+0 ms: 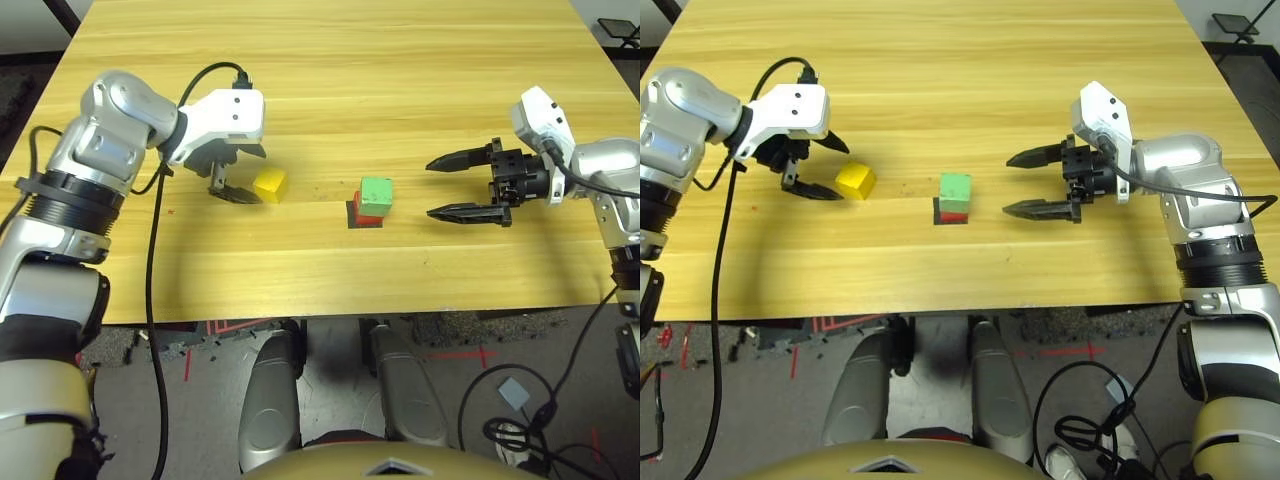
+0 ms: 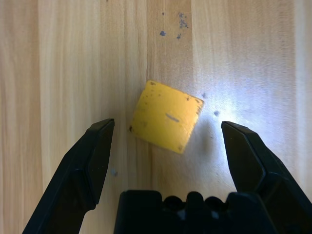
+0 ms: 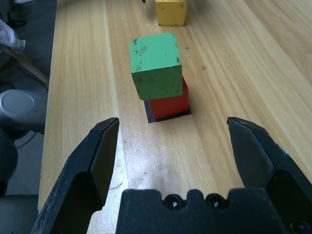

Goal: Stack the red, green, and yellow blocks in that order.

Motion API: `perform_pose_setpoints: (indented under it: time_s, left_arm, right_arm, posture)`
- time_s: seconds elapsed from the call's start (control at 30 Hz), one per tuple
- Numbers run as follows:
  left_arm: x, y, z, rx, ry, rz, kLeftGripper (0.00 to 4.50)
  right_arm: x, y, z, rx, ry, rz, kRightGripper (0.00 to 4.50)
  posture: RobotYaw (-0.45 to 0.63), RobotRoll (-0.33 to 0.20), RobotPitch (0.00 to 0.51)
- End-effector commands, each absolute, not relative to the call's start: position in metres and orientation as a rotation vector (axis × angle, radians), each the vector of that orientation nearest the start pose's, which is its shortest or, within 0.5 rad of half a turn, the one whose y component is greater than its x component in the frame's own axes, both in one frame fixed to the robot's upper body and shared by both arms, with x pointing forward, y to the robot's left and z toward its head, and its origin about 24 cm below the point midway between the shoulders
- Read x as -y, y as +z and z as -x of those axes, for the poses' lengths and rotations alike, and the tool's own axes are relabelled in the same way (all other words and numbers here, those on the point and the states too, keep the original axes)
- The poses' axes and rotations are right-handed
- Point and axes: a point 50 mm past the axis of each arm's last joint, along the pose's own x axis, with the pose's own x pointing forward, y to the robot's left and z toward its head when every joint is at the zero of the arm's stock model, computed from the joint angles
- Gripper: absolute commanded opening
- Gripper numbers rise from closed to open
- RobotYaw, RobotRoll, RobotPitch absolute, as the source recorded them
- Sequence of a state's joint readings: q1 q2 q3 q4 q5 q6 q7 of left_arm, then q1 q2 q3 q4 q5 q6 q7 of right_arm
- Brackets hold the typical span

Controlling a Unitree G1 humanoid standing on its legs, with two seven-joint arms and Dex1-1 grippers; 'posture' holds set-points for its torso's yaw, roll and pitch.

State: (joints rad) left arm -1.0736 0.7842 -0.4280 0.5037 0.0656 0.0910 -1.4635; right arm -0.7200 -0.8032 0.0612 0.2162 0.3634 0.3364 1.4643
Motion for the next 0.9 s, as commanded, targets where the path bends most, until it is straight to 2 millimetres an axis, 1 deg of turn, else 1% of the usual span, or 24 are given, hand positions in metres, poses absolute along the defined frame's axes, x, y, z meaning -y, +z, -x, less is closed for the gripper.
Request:
perform_pose_setpoints:
  time_s: [0.03, 0.3, 0.4, 0.43, 0.47, 0.53, 0.57, 0.67, 0.7, 0.8, 0.9]
  left_arm:
    - [-0.191, 0.224, -0.356, -0.415, -1.258, -1.087, 4.48]
    - [-0.185, 0.219, -0.359, -0.404, -1.289, -1.087, 4.48]
    - [-0.184, 0.219, -0.358, -0.400, -1.291, -1.076, 3.90]
    - [-0.184, 0.218, -0.357, -0.409, -1.290, -1.072, 3.50]
    - [-0.185, 0.217, -0.356, -0.417, -1.288, -1.067, 3.23]
    - [-0.186, 0.215, -0.354, -0.443, -1.285, -1.057, 2.52]
    - [-0.187, 0.215, -0.353, -0.448, -1.285, -1.057, 2.10]
    - [-0.187, 0.220, -0.349, -0.460, -1.278, -1.050, 2.04]
    - [-0.186, 0.225, -0.348, -0.459, -1.274, -1.051, 2.04]
    - [-0.175, 0.245, -0.344, -0.433, -1.266, -1.002, 2.04]
    - [-0.161, 0.269, -0.337, -0.410, -1.272, -0.934, 2.04]
  right_arm:
    - [0.218, 0.214, -0.308, -0.167, 1.344, 0.465, 4.50]
    - [0.219, 0.213, -0.305, -0.172, 1.337, 0.458, 4.50]
    - [0.219, 0.212, -0.306, -0.171, 1.335, 0.458, 4.50]
    - [0.219, 0.212, -0.306, -0.171, 1.335, 0.457, 4.50]
    - [0.218, 0.213, -0.306, -0.169, 1.335, 0.456, 4.50]
    - [0.217, 0.213, -0.307, -0.166, 1.336, 0.455, 4.50]
    - [0.217, 0.213, -0.308, -0.165, 1.337, 0.455, 4.50]
    - [0.216, 0.213, -0.309, -0.162, 1.338, 0.453, 4.50]
    - [0.216, 0.213, -0.309, -0.162, 1.338, 0.454, 4.50]
    - [0.216, 0.212, -0.310, -0.164, 1.338, 0.451, 4.50]
    - [0.216, 0.210, -0.311, -0.165, 1.338, 0.447, 4.50]
  posture:
    - [0.04, 0.057, 0.263]
    - [0.03, 0.057, 0.267]
    - [0.03, 0.058, 0.264]
    - [0.04, 0.058, 0.263]
    - [0.04, 0.059, 0.266]
    - [0.05, 0.060, 0.265]
    - [0.05, 0.060, 0.266]
    - [0.06, 0.064, 0.266]
    - [0.06, 0.064, 0.267]
    - [0.07, 0.070, 0.269]
    - [0.08, 0.076, 0.268]
